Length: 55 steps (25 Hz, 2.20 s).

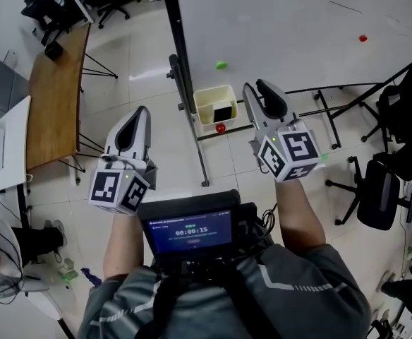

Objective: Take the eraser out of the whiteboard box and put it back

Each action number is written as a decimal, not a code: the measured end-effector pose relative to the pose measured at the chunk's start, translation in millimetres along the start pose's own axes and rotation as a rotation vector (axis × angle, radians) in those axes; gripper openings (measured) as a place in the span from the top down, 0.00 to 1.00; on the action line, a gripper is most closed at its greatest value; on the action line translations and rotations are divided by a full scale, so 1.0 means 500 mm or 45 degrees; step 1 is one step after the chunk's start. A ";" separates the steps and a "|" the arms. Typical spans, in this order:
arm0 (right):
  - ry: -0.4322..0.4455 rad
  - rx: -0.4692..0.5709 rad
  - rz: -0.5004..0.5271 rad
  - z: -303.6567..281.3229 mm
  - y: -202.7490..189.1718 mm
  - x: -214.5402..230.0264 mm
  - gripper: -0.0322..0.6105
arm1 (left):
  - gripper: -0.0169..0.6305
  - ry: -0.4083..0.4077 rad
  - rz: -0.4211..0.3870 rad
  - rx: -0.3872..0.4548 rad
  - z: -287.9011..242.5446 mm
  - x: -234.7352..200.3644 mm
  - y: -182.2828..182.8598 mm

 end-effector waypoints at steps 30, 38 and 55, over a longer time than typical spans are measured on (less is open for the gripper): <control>0.206 0.090 0.012 0.059 0.102 0.048 0.91 | 0.92 -0.012 -0.023 0.068 -0.043 0.129 0.060; 0.302 0.094 -0.026 0.090 0.092 0.104 0.91 | 0.92 0.108 -0.102 -0.015 -0.052 0.189 0.033; 0.380 0.115 -0.025 0.104 0.105 0.095 0.91 | 0.92 0.172 -0.124 0.033 -0.008 0.221 0.053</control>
Point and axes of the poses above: the fingertips, and each gripper's own axes: z backward along the fingers, x to its right, y out of its top, the point moved 7 cm from there along z, backward along the fingers, and after that the axes turned 7 degrees about y, right-handed, at the moved point
